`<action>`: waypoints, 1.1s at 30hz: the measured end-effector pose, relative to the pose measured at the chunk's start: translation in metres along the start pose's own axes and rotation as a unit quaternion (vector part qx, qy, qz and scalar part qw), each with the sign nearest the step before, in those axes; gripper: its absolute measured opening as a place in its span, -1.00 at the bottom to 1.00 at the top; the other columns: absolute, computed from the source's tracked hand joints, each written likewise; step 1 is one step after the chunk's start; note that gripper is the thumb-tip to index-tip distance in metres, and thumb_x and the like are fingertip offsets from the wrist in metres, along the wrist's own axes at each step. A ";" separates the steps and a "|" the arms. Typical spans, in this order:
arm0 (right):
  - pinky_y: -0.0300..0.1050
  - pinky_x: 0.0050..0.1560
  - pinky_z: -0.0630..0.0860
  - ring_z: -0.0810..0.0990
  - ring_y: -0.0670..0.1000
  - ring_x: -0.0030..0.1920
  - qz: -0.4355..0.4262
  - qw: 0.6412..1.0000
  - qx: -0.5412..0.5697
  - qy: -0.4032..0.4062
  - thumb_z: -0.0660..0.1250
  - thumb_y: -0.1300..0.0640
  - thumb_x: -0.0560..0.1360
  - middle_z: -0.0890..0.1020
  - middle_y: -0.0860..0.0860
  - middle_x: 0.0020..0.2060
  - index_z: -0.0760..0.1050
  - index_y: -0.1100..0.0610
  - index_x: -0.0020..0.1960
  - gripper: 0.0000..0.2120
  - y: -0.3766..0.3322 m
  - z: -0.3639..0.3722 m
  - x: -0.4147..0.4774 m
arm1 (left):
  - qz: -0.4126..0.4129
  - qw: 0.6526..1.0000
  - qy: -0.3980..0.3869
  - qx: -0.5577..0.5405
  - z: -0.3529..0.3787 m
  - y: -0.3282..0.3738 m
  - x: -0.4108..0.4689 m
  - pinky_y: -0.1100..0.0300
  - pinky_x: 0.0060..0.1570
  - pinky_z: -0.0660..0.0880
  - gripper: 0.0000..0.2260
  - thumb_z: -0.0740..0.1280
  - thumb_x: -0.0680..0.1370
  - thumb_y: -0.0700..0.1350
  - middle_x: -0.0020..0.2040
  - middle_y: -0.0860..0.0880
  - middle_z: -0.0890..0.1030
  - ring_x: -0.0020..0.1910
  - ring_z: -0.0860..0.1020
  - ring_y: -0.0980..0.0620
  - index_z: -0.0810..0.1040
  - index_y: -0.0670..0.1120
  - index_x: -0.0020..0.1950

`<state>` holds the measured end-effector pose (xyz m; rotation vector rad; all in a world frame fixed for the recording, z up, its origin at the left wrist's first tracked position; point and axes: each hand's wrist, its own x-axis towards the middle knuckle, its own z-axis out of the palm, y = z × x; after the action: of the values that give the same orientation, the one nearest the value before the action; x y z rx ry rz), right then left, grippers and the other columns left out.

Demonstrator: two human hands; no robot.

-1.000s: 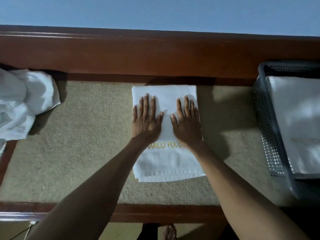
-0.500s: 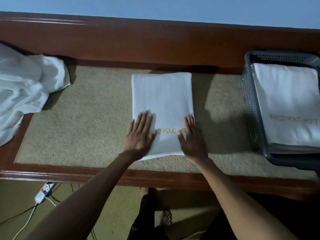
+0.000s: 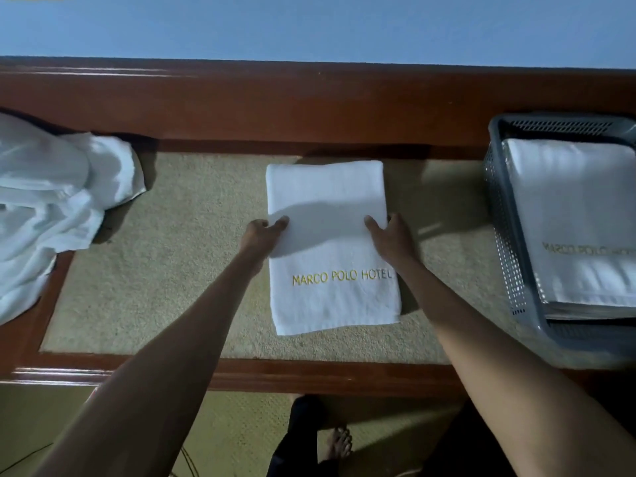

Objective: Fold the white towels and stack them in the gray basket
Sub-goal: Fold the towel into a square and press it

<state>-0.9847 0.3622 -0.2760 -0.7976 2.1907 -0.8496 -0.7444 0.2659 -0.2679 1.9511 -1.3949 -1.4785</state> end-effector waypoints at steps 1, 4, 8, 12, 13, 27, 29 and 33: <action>-0.02 0.12 0.50 0.61 0.23 0.21 0.030 0.999 0.012 -0.001 0.39 -0.08 0.57 0.63 0.25 0.20 0.51 0.35 0.28 -0.48 -0.004 0.002 0.009 | -0.008 1.000 -0.021 -0.019 -0.002 0.006 0.004 0.16 -0.27 0.48 -0.60 0.43 0.59 0.10 0.00 -0.12 0.64 -0.18 0.57 -0.01 0.58 -0.25 0.11; -0.02 0.11 0.54 0.63 0.21 0.21 0.096 0.994 0.048 -0.011 0.41 -0.17 0.53 0.65 0.21 0.19 0.53 0.33 0.29 -0.39 -0.003 0.007 0.030 | -0.023 0.996 -0.074 -0.039 -0.007 0.016 0.014 0.16 -0.23 0.53 -0.69 0.43 0.60 0.05 -0.10 -0.04 0.60 -0.19 0.56 0.05 0.56 -0.19 0.10; -0.04 0.02 0.59 0.67 0.12 0.07 0.139 0.984 0.092 -0.057 0.44 -0.31 0.43 0.69 0.12 0.06 0.58 0.28 0.22 -0.31 0.004 0.004 0.040 | -0.004 0.994 -0.107 -0.002 -0.008 0.019 0.020 0.08 -0.13 0.55 -0.59 0.33 0.65 0.11 0.12 -0.08 0.56 -0.07 0.55 0.04 0.42 -0.17 0.33; 0.10 0.25 0.57 0.66 0.10 0.15 0.126 0.980 0.134 -0.073 0.40 -0.35 0.36 0.68 0.06 0.13 0.57 0.17 0.29 -0.28 0.006 0.002 0.046 | 0.005 0.990 -0.140 0.026 -0.010 0.031 0.018 0.13 -0.24 0.50 -0.62 0.25 0.69 0.09 0.22 -0.10 0.51 -0.07 0.53 0.07 0.29 -0.12 0.37; 0.09 0.29 0.54 0.64 0.12 0.21 0.122 0.981 0.134 -0.070 0.39 -0.26 0.46 0.66 0.08 0.18 0.54 0.17 0.32 -0.37 0.001 0.001 0.044 | -0.007 0.987 -0.155 0.028 -0.011 0.036 0.017 0.12 -0.22 0.52 -0.63 0.24 0.69 0.11 0.21 -0.08 0.52 -0.07 0.54 0.05 0.27 -0.09 0.36; -0.06 0.10 0.52 0.63 0.09 0.14 0.020 0.997 0.061 0.033 0.30 -0.19 0.57 0.64 0.07 0.16 0.51 0.18 0.34 -0.47 -0.073 -0.164 0.023 | 0.056 0.960 -0.274 0.032 0.036 0.176 -0.032 -0.01 -0.07 0.59 -0.50 0.41 0.60 0.13 0.25 -0.09 0.61 0.11 0.65 -0.11 0.31 -0.05 0.41; 0.00 0.17 0.53 0.61 0.09 0.15 0.018 0.998 0.042 0.052 0.28 -0.21 0.58 0.62 0.03 0.18 0.48 0.15 0.36 -0.48 -0.075 -0.207 0.026 | 0.060 0.956 -0.287 0.022 0.059 0.203 -0.045 -0.03 -0.04 0.57 -0.46 0.42 0.59 0.13 0.26 -0.09 0.60 0.14 0.63 -0.14 0.29 -0.07 0.42; 0.07 0.22 0.51 0.58 0.22 0.22 0.043 0.994 0.034 0.097 0.26 -0.23 0.60 0.61 0.16 0.24 0.47 0.20 0.34 -0.45 -0.055 -0.289 0.038 | 0.070 0.945 -0.318 0.018 0.117 0.254 -0.080 -0.09 0.02 0.57 -0.51 0.43 0.59 0.08 0.22 -0.09 0.65 0.14 0.63 -0.14 0.38 -0.08 0.41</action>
<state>-1.2052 0.4009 -0.0809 -0.6047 2.3315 -0.9887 -0.9717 0.2465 -0.0883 1.3947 -1.7689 -2.1293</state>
